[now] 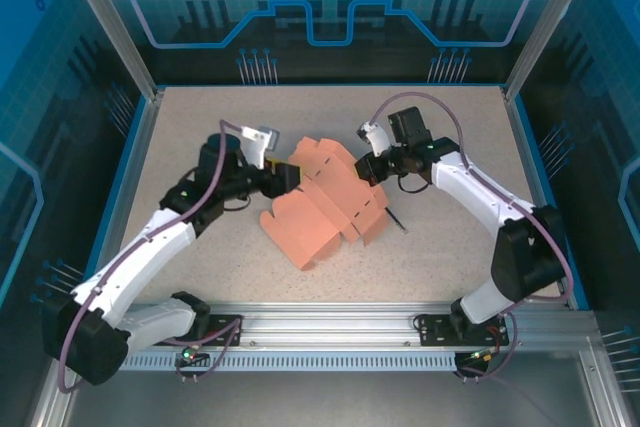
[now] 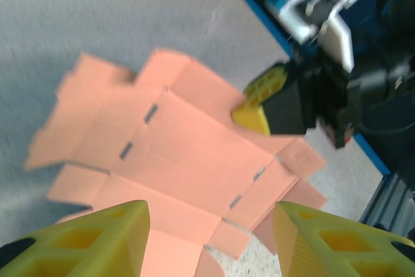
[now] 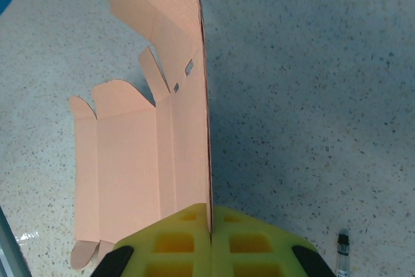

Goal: Fold the paper box

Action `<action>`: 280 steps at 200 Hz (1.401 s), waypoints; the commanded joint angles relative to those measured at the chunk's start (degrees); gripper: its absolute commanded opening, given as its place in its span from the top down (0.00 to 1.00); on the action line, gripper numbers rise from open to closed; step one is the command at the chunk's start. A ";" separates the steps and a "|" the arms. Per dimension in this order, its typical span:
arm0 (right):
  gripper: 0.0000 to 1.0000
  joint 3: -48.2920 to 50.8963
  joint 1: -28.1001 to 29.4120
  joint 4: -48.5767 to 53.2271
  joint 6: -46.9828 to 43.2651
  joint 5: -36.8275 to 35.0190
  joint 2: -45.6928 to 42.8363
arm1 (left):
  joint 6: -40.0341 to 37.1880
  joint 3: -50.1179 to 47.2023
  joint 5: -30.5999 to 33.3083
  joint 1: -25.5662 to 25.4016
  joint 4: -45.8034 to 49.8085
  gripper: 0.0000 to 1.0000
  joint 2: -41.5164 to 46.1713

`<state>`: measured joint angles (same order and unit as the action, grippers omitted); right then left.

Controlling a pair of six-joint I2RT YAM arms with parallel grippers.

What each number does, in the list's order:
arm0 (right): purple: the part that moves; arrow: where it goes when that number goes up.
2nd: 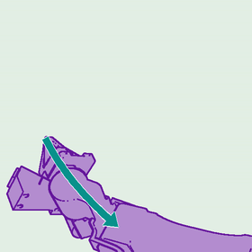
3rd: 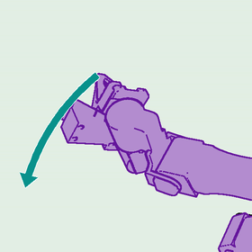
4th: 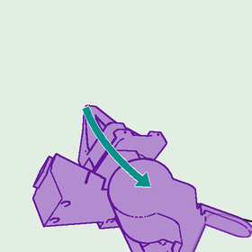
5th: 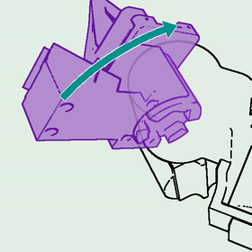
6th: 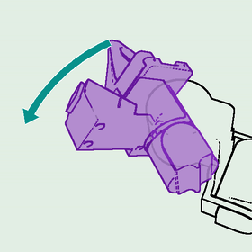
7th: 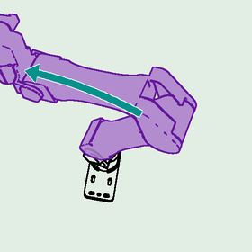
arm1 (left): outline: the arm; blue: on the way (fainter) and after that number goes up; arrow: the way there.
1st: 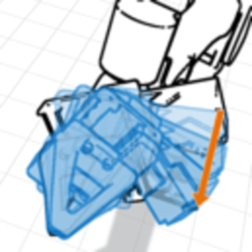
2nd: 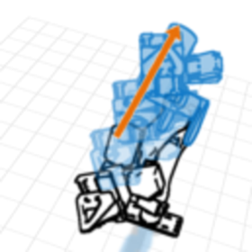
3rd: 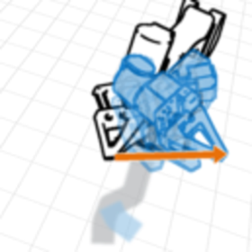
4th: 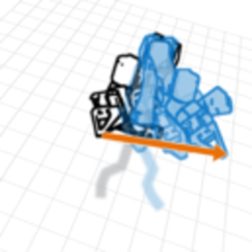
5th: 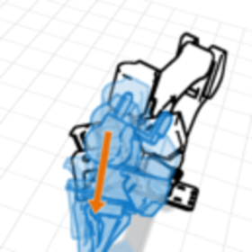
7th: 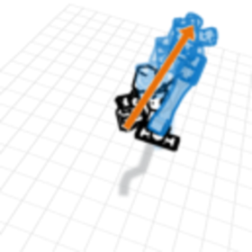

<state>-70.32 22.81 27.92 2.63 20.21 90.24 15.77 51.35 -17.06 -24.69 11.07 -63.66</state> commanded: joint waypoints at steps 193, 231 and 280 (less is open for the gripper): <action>0.98 -11.93 -1.23 8.40 -3.00 -5.72 13.79 | 0.84 -3.19 8.09 -11.34 -27.33 0.65 -39.66; 0.98 -11.66 -1.18 8.20 -2.76 -5.62 13.81 | 1.65 -4.03 7.98 -11.32 -29.65 0.68 -42.01; 0.98 -10.32 -0.84 7.52 -2.20 -5.82 13.30 | 2.47 -4.24 7.59 -11.29 -31.20 0.70 -43.82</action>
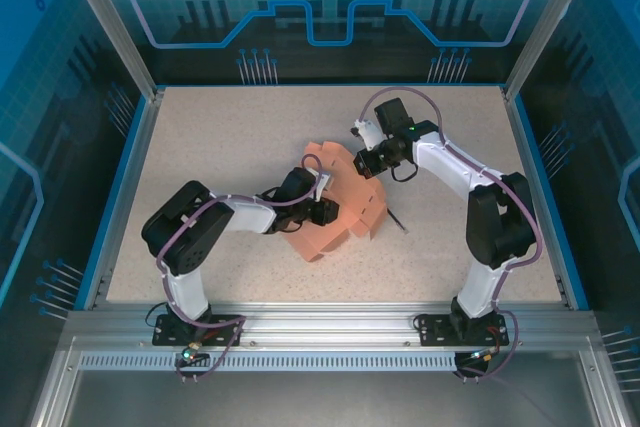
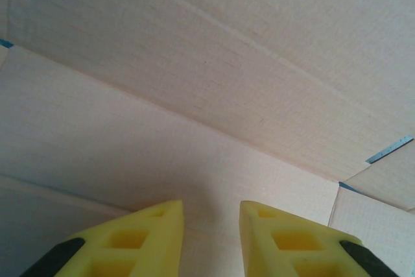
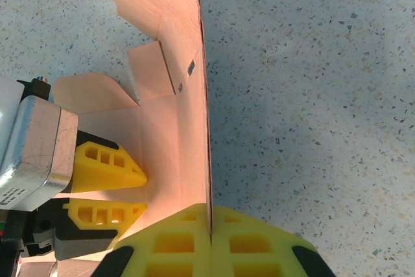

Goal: Fold the paper box

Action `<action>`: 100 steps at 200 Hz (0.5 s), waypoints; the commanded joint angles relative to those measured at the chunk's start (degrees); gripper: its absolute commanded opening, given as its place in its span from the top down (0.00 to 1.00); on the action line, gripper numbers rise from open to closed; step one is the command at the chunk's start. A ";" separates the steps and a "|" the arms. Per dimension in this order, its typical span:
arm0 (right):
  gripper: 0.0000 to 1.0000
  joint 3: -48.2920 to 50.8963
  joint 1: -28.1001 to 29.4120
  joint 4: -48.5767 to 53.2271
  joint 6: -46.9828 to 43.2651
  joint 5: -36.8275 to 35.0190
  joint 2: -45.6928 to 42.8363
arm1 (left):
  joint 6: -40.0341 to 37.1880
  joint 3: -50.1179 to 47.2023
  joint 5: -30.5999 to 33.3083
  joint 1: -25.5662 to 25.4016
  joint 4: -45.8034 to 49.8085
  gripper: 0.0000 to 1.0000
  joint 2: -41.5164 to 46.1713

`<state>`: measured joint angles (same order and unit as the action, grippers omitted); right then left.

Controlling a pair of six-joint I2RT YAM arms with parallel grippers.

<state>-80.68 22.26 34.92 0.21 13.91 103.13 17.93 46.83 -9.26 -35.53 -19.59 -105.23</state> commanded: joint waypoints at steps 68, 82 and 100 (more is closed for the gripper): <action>0.98 2.14 2.46 -0.64 2.11 -0.99 -1.48 | 0.71 0.48 -0.06 -0.50 -0.46 0.71 -3.20; 0.98 2.75 3.52 -0.69 2.54 -3.23 -2.07 | 0.71 0.40 -0.05 -0.43 -0.63 0.71 -3.14; 0.99 3.55 4.93 -1.12 3.32 -6.03 -3.07 | 0.80 0.24 -0.06 -0.46 -0.75 0.71 -3.14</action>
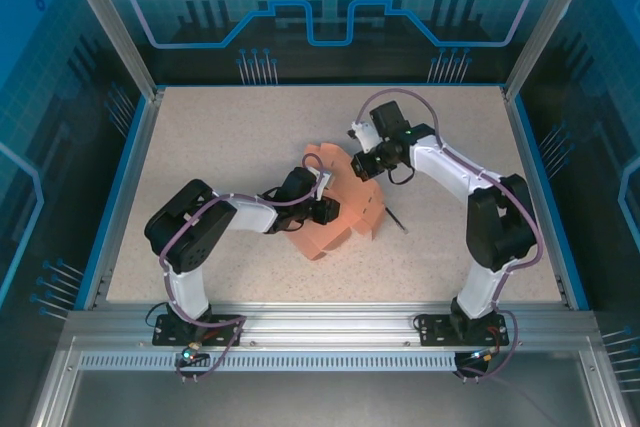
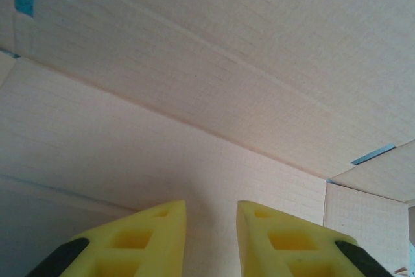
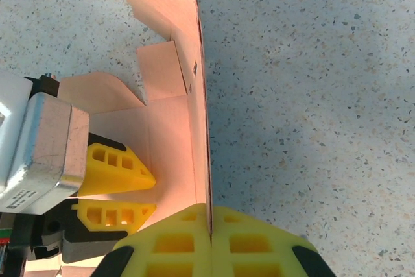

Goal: Fold the paper box

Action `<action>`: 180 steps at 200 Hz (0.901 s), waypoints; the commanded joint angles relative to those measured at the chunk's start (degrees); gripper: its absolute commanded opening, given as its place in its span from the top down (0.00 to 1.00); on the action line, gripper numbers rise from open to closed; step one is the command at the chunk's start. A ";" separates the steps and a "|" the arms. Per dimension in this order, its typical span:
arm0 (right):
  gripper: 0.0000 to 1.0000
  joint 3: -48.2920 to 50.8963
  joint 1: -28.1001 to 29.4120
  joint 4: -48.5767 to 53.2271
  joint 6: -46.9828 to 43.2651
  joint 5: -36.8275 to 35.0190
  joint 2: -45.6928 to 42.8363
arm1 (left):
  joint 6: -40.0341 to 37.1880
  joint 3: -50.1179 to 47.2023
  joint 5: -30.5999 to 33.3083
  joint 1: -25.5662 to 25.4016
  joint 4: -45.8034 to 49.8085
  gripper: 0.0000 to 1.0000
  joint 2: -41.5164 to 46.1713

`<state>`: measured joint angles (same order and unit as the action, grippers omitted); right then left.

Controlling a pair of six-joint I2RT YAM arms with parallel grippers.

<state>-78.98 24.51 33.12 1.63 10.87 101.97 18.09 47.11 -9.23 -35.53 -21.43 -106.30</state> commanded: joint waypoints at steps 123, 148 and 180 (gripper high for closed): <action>0.99 6.64 9.28 -3.67 5.17 -13.07 -7.14 | 0.99 -0.77 0.27 -0.47 0.34 0.71 -1.74; 0.99 5.78 9.36 -3.07 4.88 -13.15 -6.54 | 1.18 -1.07 0.27 -0.43 -0.10 0.71 -1.55; 0.99 5.00 10.41 -3.06 5.49 -12.22 -5.85 | 1.25 -1.53 0.27 -0.45 -0.71 0.71 -1.37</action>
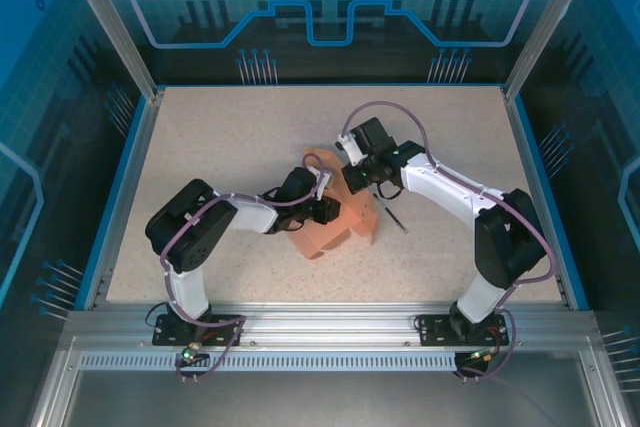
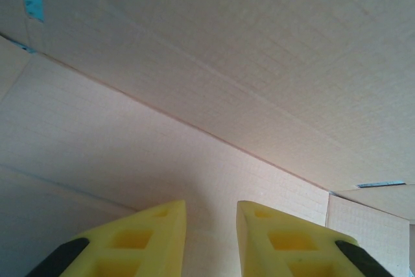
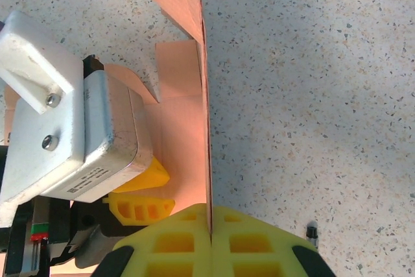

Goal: Fold the paper box

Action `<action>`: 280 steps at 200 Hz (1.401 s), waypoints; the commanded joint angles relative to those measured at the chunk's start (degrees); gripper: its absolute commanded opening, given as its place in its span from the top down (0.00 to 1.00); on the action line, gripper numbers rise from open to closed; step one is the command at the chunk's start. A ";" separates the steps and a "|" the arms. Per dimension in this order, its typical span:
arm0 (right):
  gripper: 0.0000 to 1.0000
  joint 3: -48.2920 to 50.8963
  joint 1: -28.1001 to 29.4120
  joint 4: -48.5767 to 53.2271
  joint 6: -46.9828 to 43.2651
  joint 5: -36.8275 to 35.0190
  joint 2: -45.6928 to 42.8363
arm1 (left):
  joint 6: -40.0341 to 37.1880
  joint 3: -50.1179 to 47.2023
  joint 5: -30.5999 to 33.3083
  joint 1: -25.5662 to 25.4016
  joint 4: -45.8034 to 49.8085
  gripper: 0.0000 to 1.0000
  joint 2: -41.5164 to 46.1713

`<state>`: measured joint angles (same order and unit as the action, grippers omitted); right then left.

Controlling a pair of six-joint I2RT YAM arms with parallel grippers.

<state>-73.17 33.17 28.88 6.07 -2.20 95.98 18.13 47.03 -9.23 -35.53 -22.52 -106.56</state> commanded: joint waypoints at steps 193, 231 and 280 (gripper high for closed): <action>0.99 -3.76 3.75 4.65 -4.61 -10.40 0.62 | 1.60 -2.07 0.13 -0.27 -0.33 0.69 1.12; 1.00 -4.30 4.77 4.42 -8.19 -16.39 0.27 | 2.36 -2.37 0.61 0.32 1.32 0.59 4.71; 1.00 -3.73 7.01 2.41 -11.94 -25.37 0.78 | 3.16 -5.44 1.32 3.13 3.44 0.52 12.48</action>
<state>-75.77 38.76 32.08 -2.70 -21.61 96.60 20.23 43.70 -8.75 -34.35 -20.97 -98.65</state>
